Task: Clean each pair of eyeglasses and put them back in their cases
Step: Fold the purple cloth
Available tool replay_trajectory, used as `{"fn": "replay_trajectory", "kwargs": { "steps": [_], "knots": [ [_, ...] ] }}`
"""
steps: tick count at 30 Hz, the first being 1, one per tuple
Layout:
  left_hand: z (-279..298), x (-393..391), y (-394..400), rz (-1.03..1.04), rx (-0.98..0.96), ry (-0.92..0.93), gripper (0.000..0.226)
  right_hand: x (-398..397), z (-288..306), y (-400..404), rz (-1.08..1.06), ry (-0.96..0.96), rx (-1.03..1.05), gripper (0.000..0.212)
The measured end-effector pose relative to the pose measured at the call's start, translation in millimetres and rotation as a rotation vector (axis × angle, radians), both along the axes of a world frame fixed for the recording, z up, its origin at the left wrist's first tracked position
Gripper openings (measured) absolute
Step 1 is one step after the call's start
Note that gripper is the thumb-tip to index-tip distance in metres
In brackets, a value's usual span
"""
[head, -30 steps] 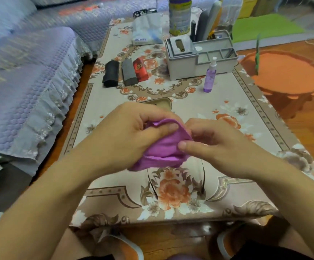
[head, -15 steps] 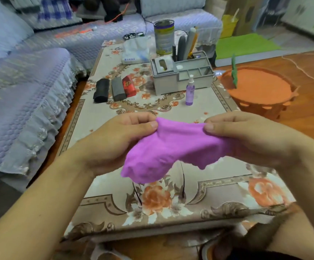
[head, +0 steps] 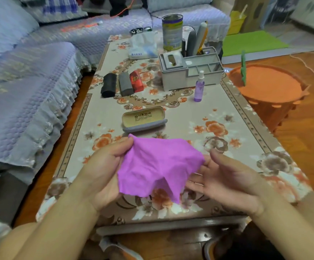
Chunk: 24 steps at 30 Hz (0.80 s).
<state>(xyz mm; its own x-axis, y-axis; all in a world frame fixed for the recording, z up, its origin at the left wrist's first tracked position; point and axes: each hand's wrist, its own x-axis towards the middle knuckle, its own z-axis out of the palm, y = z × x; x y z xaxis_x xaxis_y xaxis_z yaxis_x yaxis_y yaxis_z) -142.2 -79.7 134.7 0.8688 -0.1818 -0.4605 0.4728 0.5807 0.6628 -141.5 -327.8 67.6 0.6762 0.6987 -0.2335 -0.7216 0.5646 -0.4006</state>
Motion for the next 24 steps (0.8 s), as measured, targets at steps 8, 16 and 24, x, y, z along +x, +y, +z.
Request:
{"fn": "replay_trajectory", "kwargs": {
  "steps": [8, 16, 24],
  "knots": [
    [-2, -1, 21, -0.129, 0.095, -0.115, 0.035, -6, 21, 23, -0.166, -0.395, -0.725, 0.031],
    [-8, 5, 36, -0.118, 0.222, -0.432, 0.021, 14, 44, -3, -0.278, -0.893, -0.768, 0.033],
    [0, 10, 38, -0.169, 0.274, -0.440, 0.023, 24, 56, -2, -0.328, -0.894, -0.749, 0.031]
  ]
}}
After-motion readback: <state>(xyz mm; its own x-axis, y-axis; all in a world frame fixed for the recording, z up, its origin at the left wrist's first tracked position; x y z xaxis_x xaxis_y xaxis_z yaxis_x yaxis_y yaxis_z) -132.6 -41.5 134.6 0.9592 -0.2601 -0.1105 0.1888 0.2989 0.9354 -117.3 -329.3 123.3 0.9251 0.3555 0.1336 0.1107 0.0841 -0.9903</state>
